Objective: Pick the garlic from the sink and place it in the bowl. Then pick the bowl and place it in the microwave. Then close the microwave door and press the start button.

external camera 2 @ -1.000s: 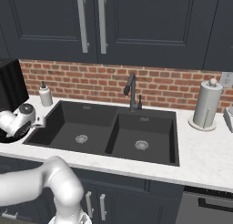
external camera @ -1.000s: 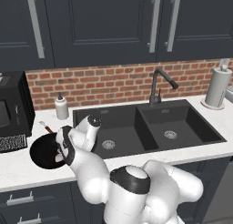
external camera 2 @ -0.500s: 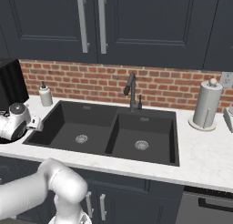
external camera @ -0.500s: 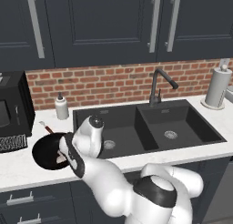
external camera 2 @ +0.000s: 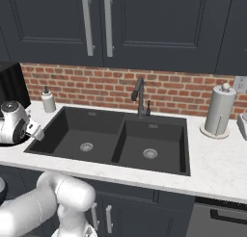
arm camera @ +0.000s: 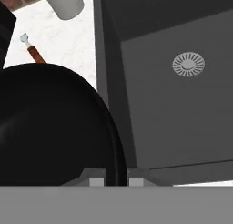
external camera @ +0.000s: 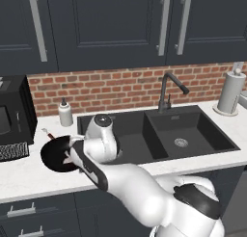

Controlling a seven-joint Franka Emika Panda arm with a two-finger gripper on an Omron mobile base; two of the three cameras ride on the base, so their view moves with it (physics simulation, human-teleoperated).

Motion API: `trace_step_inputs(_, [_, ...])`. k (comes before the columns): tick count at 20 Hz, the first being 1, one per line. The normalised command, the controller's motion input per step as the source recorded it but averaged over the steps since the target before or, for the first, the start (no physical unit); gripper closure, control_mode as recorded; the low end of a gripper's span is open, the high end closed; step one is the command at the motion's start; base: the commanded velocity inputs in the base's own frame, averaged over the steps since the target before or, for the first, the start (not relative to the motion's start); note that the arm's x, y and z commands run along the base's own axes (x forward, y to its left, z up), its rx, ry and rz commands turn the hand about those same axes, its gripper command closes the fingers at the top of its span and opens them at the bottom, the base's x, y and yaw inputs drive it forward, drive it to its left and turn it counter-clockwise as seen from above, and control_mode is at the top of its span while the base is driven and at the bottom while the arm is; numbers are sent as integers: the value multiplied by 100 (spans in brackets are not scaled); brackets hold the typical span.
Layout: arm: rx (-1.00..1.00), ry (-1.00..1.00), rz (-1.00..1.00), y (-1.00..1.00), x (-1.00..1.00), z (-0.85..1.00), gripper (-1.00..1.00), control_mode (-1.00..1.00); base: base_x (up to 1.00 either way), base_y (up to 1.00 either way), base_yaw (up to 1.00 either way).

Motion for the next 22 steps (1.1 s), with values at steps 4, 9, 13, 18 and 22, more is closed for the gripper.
trace_step_inputs(4, [0,0,-29,-40,-42,56,100,-100,0,0,0])
trace_step_inputs(9, [0,0,-31,-53,-61,52,100,-100,0,0,0])
trace_step_inputs(13, [0,0,-30,-61,-71,48,100,-100,0,0,0])
trace_step_inputs(18, [0,0,-32,-62,-68,56,100,-100,0,0,0])
trace_step_inputs(22, [1,0,-31,-74,-64,72,100,-100,0,0,0])
